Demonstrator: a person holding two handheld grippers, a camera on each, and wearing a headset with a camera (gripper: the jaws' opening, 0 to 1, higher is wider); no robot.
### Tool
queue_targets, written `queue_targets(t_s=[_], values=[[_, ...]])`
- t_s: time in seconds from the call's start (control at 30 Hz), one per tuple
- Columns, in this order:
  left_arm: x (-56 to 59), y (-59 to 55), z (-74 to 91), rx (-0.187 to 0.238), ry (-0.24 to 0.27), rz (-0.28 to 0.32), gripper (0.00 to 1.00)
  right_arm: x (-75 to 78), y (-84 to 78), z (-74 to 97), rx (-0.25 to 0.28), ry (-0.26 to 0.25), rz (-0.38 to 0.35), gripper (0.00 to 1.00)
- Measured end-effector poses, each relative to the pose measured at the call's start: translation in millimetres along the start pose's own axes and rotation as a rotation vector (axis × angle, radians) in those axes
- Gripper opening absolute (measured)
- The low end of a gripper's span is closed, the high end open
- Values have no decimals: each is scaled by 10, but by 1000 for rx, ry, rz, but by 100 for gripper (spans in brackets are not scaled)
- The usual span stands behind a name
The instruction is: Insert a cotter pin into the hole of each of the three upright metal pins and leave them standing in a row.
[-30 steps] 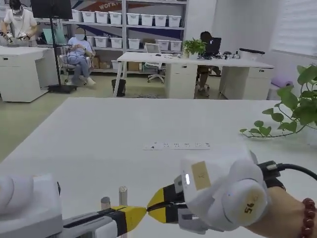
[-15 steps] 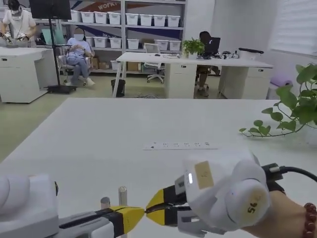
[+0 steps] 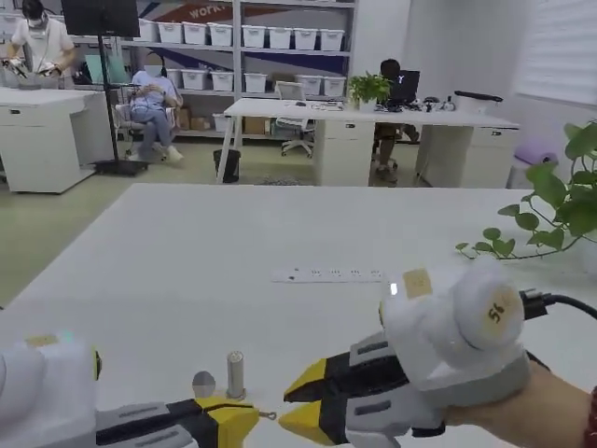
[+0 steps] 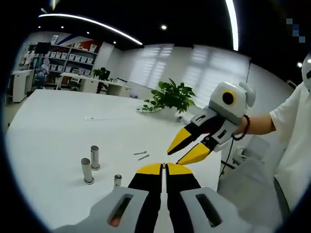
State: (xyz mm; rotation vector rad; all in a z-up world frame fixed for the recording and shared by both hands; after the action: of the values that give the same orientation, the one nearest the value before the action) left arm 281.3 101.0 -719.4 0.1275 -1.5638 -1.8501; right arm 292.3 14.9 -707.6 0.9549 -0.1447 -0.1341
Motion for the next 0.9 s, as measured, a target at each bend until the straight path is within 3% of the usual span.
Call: queue_targets(t_s=[0.2, 0.4, 0.57, 0.9], values=[[30, -75, -1, -11, -51, -33, 0, -27, -98, 52, 45, 79, -147, 15], [123, -104, -5, -19, -126, -62, 0, -98, -162, 86, 77, 170, -229, 16], [200, -128, -3, -23, -179, -85, 0, -202, -175, 89, 88, 244, -256, 16], [295, -109, 37, -14, -232, -87, 0, -288, -198, 68, 96, 301, -271, 14]])
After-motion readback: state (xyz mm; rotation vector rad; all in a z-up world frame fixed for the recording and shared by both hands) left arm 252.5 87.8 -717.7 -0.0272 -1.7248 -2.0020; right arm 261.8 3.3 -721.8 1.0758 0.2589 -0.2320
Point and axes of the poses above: the centre of the closed fingertips' face, and the gripper's own axes: z roughly backward along the fingers, x roughly to its right, y roughly out of its top, the point moved 4 cm from there along z, roughly backward along the fingers, and after that the axes turned 3 degrees about -x, right-handed, at the moved point
